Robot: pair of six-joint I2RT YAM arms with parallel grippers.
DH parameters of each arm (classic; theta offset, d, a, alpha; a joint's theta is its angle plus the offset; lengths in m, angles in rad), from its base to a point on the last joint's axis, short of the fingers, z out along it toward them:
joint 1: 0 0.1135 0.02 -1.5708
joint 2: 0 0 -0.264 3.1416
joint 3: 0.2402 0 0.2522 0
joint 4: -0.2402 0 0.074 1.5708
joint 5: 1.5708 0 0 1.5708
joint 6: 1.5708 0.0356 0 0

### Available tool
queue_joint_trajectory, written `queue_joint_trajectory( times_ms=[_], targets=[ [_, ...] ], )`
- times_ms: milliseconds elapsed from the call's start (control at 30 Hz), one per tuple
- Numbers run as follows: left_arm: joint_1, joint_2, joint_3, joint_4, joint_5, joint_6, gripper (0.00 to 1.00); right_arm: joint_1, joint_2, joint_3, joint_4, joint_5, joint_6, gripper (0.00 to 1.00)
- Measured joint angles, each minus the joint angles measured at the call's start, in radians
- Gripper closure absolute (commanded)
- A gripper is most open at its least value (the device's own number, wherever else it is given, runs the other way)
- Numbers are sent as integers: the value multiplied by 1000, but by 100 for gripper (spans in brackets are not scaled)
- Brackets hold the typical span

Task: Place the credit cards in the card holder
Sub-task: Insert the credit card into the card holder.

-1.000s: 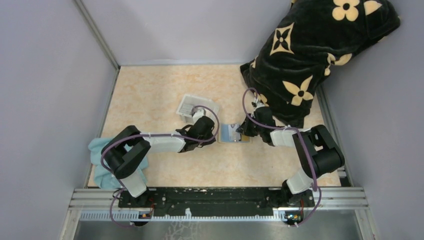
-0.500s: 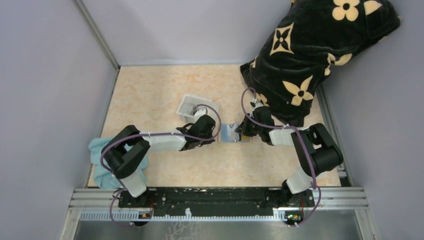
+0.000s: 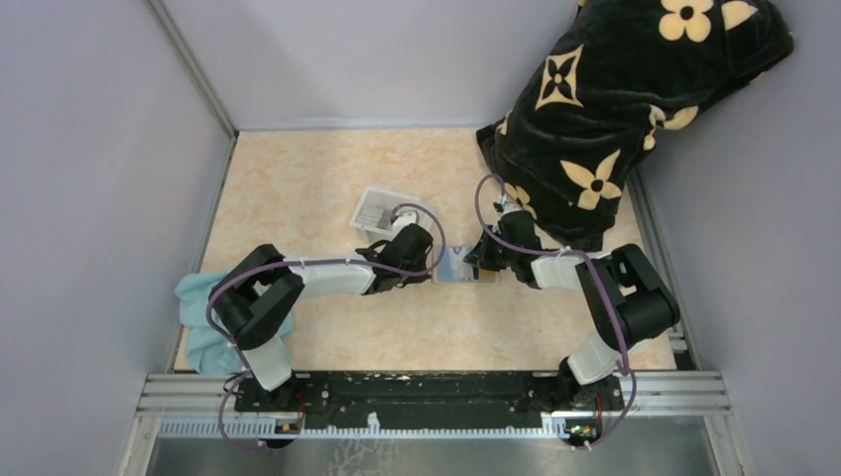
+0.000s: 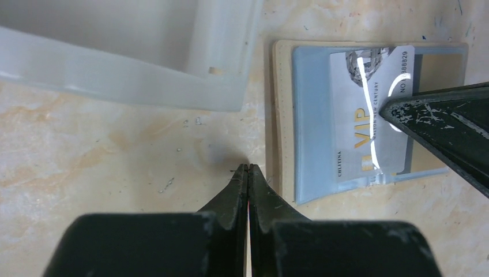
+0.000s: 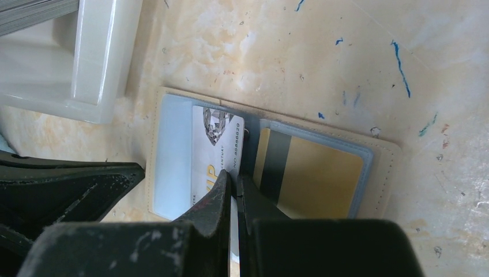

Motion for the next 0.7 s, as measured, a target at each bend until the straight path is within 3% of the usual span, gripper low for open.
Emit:
queue_joint_trajectory(
  times_ms=[700],
  targets=[
    [-21,58,44,48,8,7,100,71,53,61,-11,49,18,100]
  ],
)
